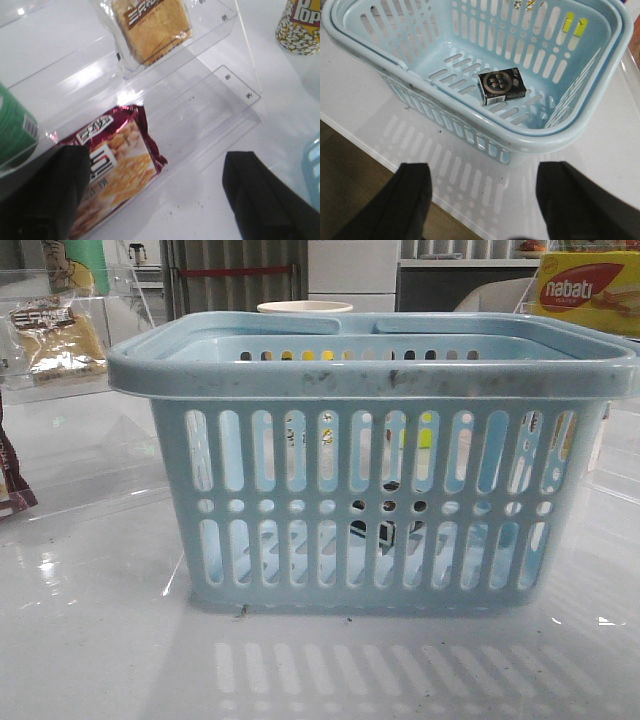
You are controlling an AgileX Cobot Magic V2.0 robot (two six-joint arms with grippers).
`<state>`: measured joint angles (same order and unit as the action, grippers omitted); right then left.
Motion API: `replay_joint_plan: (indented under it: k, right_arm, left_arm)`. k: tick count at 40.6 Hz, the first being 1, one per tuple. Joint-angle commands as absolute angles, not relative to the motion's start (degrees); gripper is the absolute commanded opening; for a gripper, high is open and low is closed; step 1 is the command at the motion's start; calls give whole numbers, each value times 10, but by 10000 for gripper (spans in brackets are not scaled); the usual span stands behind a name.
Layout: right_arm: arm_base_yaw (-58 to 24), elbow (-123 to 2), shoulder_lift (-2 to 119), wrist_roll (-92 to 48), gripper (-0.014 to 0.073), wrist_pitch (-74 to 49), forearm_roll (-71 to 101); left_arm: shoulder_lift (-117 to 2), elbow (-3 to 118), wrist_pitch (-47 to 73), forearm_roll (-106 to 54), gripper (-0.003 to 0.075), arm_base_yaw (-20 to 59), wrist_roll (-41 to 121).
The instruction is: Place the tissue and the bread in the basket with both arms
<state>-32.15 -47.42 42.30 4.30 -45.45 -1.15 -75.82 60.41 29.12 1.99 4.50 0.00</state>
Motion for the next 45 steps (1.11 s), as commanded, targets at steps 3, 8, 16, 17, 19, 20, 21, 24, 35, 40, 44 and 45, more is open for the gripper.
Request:
replay_joint_plan:
  k: [3, 8, 16, 17, 19, 20, 21, 24, 35, 40, 44, 45]
  right_arm:
    - [-321, -491, 420, 42, 549, -414, -18]
    - [-321, -491, 420, 42, 549, -414, -18]
    - [-321, -491, 420, 42, 549, -414, -18]
    - [-321, -491, 420, 42, 549, -414, -18]
    - [-321, -491, 420, 42, 549, -414, -18]
    - [-321, -491, 420, 42, 549, -414, -18]
    - [-321, -491, 420, 42, 549, -414, -18]
    - [-321, -491, 420, 42, 549, -414, -18]
    - [-321, -491, 420, 42, 549, -414, -18]
    - [-321, -491, 420, 42, 549, -414, -18]
    - [-321, -491, 420, 42, 549, -414, -18]
    - [-321, -491, 420, 42, 549, -414, -18]
  left_arm:
    - [-826, 713, 266, -4, 594, 24, 0]
    - [-893, 789, 300, -12, 594, 14, 8]
    - [-985, 889, 343, -72, 594, 0, 82]
    - [-993, 897, 343, -80, 594, -1, 85]
    - [-1013, 915, 342, -104, 594, -11, 92]
    - [-1023, 922, 342, -112, 594, -14, 101]
    - [-1030, 930, 342, -122, 594, -16, 109]
    - [-1053, 950, 340, -133, 594, -22, 122]
    - [-1098, 979, 307, -165, 575, -20, 136]
    - [-1101, 979, 305, -166, 517, -20, 138]
    - [-1101, 979, 306, -166, 426, -20, 139]
    - [-1101, 979, 306, -166, 403, -20, 139]
